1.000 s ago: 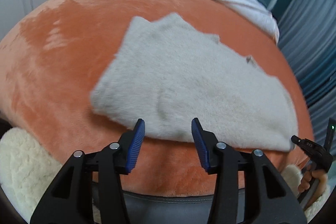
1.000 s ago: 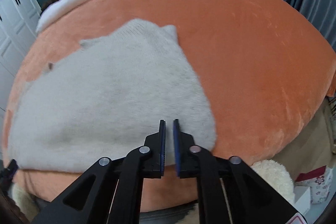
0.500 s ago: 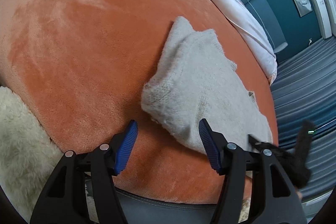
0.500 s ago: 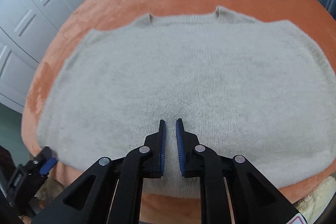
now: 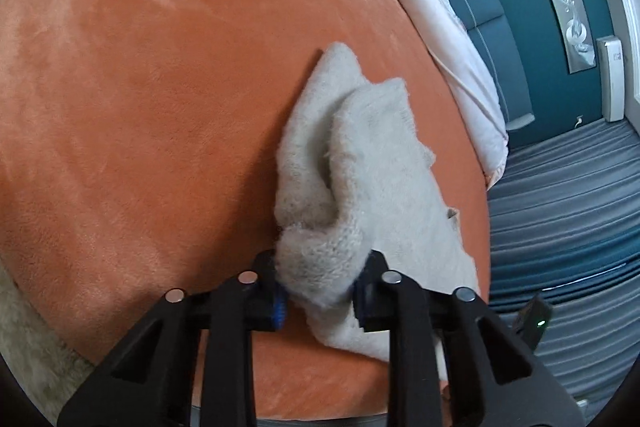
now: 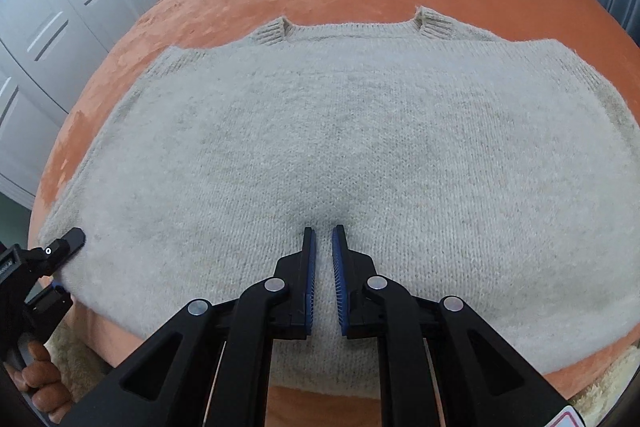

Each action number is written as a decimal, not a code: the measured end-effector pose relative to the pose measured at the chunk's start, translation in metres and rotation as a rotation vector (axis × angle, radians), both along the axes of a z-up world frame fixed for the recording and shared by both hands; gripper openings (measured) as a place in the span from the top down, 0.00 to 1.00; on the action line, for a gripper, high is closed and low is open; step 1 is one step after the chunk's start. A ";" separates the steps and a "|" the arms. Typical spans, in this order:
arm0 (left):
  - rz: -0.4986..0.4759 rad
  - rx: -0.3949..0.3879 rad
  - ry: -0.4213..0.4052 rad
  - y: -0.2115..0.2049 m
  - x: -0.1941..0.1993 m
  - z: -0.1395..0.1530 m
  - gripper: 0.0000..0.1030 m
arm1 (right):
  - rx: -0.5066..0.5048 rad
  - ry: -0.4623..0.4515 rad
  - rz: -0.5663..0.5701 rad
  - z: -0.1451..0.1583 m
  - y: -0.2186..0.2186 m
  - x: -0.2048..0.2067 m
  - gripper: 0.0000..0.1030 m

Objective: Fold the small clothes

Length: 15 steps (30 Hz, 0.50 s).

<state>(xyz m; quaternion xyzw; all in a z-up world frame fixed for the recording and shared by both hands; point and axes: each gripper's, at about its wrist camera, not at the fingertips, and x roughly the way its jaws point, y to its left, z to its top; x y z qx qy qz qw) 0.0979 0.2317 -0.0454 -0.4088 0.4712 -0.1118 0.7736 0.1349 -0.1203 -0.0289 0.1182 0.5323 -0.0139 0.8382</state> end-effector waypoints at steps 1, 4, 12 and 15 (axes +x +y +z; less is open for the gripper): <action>-0.009 -0.001 -0.043 -0.003 0.000 0.015 0.83 | 0.002 -0.004 0.002 0.000 0.000 0.000 0.89; -0.071 0.029 -0.156 -0.025 0.001 0.063 0.86 | 0.036 -0.018 0.000 0.000 -0.005 -0.002 0.89; -0.444 0.142 -0.466 -0.187 -0.005 0.192 0.87 | 0.291 -0.160 -0.131 0.042 -0.079 -0.054 0.87; -0.566 0.154 -0.471 -0.253 -0.010 0.188 0.87 | 0.299 -0.195 -0.233 0.055 -0.136 -0.100 0.79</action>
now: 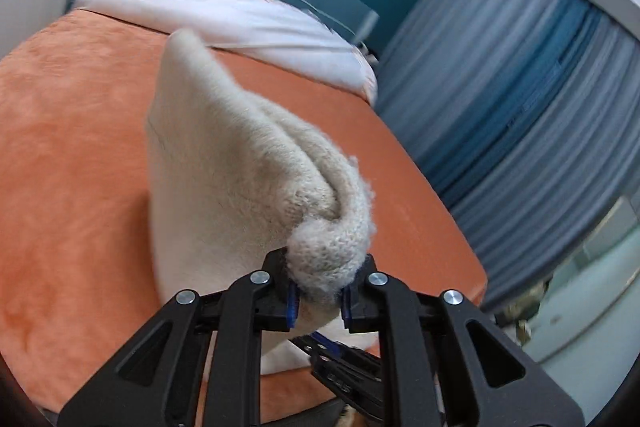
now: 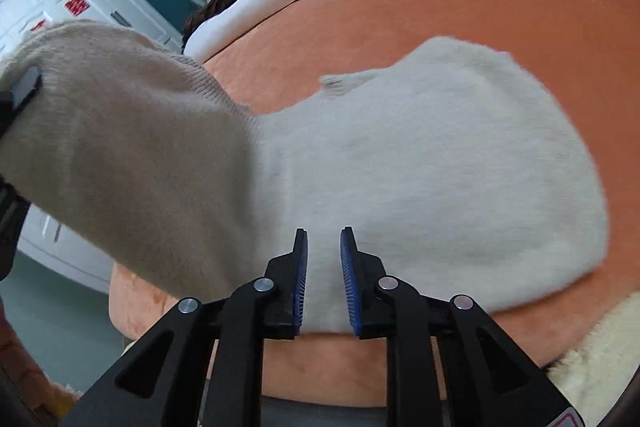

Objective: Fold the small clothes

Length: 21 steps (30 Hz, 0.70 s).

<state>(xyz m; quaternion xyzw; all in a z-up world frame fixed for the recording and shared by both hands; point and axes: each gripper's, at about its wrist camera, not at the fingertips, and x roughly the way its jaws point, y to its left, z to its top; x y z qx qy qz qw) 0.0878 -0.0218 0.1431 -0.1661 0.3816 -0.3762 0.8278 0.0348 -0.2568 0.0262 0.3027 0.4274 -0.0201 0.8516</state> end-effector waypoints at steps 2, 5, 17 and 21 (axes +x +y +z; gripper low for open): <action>-0.060 0.038 0.051 -0.044 -0.001 -0.023 0.84 | -0.009 0.015 -0.083 0.000 -0.037 -0.032 0.78; -0.093 0.174 0.095 -0.093 -0.013 -0.071 0.74 | -0.036 0.055 -0.150 -0.004 -0.071 -0.069 0.76; 0.037 0.500 0.009 -0.022 -0.045 -0.127 0.25 | 0.057 -0.003 -0.059 0.007 -0.066 -0.041 0.31; 0.091 0.552 0.064 -0.005 -0.041 -0.150 0.25 | 0.106 0.047 -0.024 -0.006 -0.048 -0.003 0.30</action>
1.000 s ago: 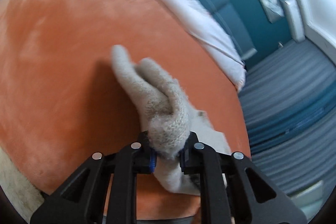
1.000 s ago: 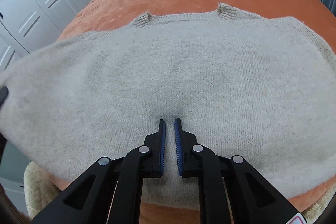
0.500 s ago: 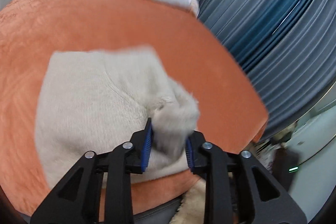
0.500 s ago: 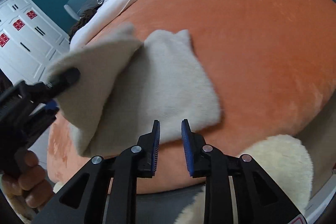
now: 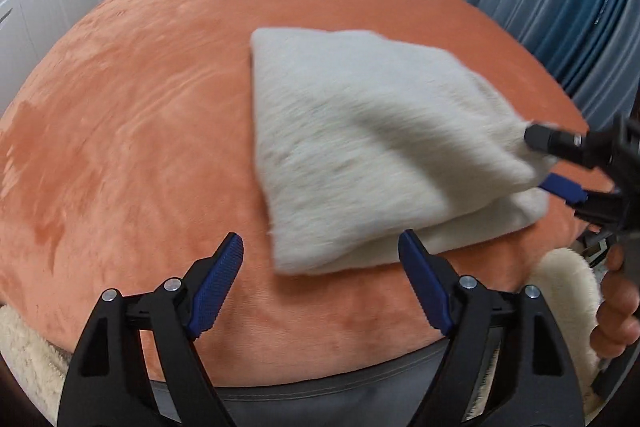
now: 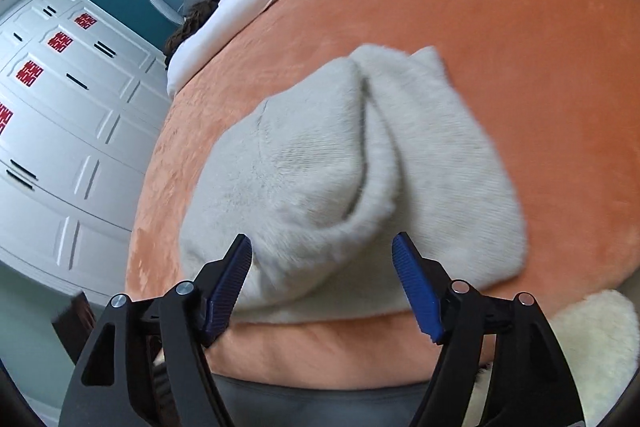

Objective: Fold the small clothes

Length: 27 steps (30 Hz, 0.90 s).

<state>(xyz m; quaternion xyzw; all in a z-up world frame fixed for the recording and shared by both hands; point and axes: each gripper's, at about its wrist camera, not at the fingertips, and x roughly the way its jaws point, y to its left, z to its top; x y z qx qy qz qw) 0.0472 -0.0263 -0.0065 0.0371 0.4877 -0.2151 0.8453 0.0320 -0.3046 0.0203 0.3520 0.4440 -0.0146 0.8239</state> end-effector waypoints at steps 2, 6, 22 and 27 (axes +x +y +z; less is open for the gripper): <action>-0.019 0.017 0.010 -0.001 -0.001 -0.005 0.25 | -0.014 0.050 -0.009 -0.006 0.008 0.016 0.30; -0.077 0.064 -0.016 -0.008 -0.002 -0.007 0.41 | -0.107 0.069 -0.003 -0.002 0.021 0.037 0.54; 0.024 -0.041 0.147 0.005 0.013 -0.014 0.90 | 0.103 0.014 -0.156 -0.048 -0.042 -0.043 0.74; 0.028 -0.091 0.162 0.014 0.007 -0.002 0.87 | -0.044 0.005 -0.153 -0.019 -0.039 -0.046 0.59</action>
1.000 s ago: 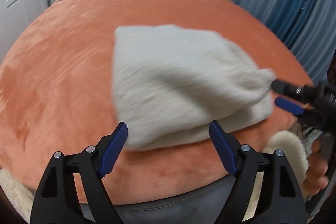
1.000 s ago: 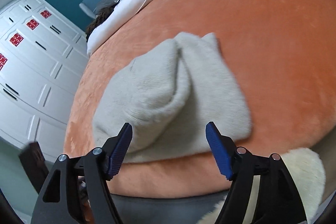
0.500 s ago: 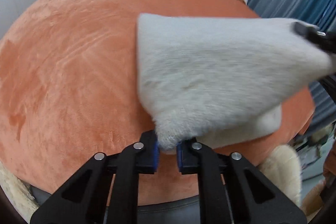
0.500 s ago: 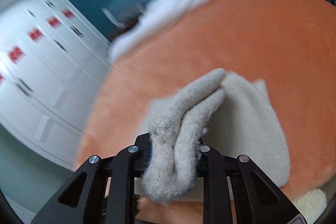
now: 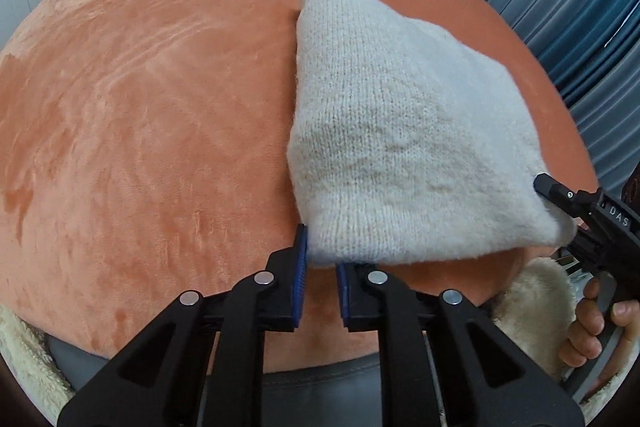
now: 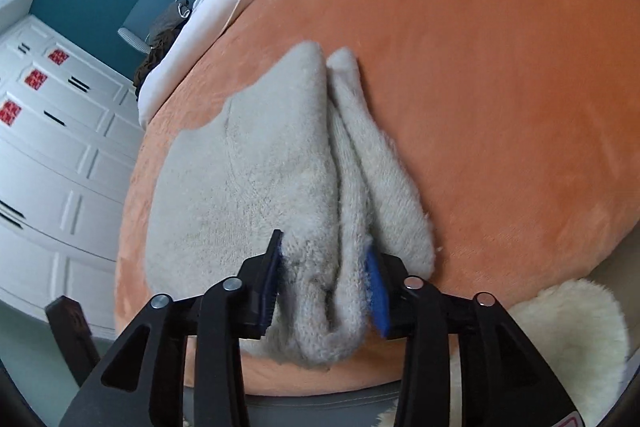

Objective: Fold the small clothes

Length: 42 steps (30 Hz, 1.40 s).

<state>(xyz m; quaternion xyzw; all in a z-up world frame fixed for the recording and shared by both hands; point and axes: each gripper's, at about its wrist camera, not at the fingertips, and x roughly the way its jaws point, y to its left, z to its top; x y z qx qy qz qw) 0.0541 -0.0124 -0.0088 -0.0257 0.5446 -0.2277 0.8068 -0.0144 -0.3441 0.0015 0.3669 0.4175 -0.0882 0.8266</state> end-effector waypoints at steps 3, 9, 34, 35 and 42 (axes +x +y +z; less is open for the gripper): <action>0.002 -0.030 -0.021 0.008 -0.008 0.013 0.84 | -0.103 -0.040 -0.045 0.024 0.001 -0.005 0.48; 0.001 -0.106 -0.093 0.008 -0.019 0.044 0.69 | -0.192 -0.004 0.036 0.023 -0.006 0.039 0.40; -0.018 0.081 -0.044 -0.038 0.003 0.013 0.65 | -0.208 -0.058 0.102 0.053 -0.006 0.009 0.66; -0.020 0.085 -0.047 -0.039 0.003 0.013 0.65 | -0.223 -0.030 0.126 0.047 0.000 0.007 0.67; -0.026 0.102 -0.056 -0.040 -0.002 0.014 0.64 | -0.299 0.127 0.130 0.015 0.007 -0.001 0.78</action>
